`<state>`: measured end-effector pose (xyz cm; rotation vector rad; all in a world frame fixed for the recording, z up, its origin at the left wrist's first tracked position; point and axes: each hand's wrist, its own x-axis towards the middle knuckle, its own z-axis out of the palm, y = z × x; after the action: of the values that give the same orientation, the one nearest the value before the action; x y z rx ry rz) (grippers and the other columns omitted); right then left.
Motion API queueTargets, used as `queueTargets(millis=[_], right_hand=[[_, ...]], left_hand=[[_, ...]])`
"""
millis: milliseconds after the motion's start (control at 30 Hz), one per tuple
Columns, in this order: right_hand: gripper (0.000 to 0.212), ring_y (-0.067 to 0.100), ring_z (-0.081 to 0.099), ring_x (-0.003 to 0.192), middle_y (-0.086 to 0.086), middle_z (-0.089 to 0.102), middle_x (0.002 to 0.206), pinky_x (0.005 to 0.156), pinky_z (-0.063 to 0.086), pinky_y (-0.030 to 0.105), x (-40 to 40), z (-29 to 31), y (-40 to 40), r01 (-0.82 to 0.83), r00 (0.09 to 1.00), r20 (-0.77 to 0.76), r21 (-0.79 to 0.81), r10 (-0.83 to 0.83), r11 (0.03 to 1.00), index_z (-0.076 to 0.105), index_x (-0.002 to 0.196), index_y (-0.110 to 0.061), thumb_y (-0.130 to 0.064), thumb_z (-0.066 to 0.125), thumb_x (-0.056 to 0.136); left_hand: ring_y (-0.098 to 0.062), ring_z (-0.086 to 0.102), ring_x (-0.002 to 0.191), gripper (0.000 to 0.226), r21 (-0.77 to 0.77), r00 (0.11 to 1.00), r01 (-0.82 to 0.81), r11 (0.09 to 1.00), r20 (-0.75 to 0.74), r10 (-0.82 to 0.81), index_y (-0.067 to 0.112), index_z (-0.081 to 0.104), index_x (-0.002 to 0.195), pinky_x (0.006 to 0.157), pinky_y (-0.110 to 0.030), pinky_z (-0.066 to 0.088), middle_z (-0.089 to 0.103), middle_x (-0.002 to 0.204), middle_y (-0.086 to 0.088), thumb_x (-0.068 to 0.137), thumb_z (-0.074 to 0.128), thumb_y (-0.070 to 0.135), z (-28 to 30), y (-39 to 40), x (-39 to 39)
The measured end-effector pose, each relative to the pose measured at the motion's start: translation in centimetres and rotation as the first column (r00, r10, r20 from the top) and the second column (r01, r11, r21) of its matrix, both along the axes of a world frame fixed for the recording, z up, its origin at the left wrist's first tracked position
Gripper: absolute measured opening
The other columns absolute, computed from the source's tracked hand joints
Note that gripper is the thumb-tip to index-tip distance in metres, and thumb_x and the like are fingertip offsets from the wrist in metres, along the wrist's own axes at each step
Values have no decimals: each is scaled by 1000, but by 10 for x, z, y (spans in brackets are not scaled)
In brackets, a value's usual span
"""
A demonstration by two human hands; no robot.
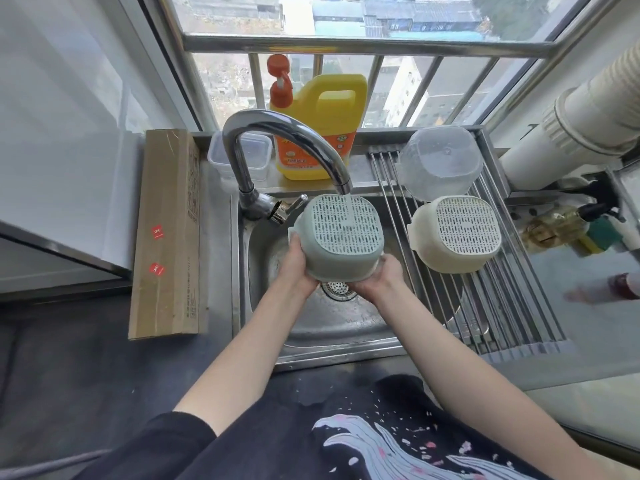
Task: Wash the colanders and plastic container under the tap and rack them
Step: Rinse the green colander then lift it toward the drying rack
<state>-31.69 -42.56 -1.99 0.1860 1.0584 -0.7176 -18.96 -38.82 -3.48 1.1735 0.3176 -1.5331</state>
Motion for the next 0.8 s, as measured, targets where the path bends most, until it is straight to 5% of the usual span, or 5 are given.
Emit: queueTargets(millis=[167,333,567,667,800], right_hand=[[51,34,67,92,17,71,103,84,54,48,-8,1,-7,-137,984,-122,-75,127,988,64,115,-11,-52,38,97],[33,31,65,43,16,68,56,33,50,43,1,-4,-7,69,947,-319,74,-42,995,62,89,-10,-27,37,102],[27,34,67,67,21,69,74,41,54,39,18,-6,6,299,944,-199,171,-264,939,64,102,-5,-21,42,98],[29,26,65,53,15,67,74,39,52,30,12,-5,9,199,958,-233,134,-165,971,61,105,-8,-15,34,99],[37,34,61,94,13,65,108,72,55,50,-7,-1,6,104,990,-102,33,-100,994,62,114,-19,-37,34,99]], left_hand=[[-27,64,83,44,145,999,31,989,9,-33,12,66,104,75,-44,52,68,90,-10,100,37,45,10,-6,2],[-27,62,94,55,-91,991,-47,995,-130,35,4,50,134,70,-38,58,65,103,-16,100,34,45,16,-10,-8],[-26,60,97,24,-243,997,58,968,-41,-70,10,52,120,76,-40,55,62,107,-13,97,50,16,25,-11,-35],[-24,61,82,19,-139,1000,-5,990,16,7,6,54,112,70,-40,53,62,100,-14,97,50,18,19,-18,-33],[-29,64,86,44,84,988,-103,991,123,92,2,54,122,70,-42,57,66,102,-13,97,48,38,7,-25,-16]])
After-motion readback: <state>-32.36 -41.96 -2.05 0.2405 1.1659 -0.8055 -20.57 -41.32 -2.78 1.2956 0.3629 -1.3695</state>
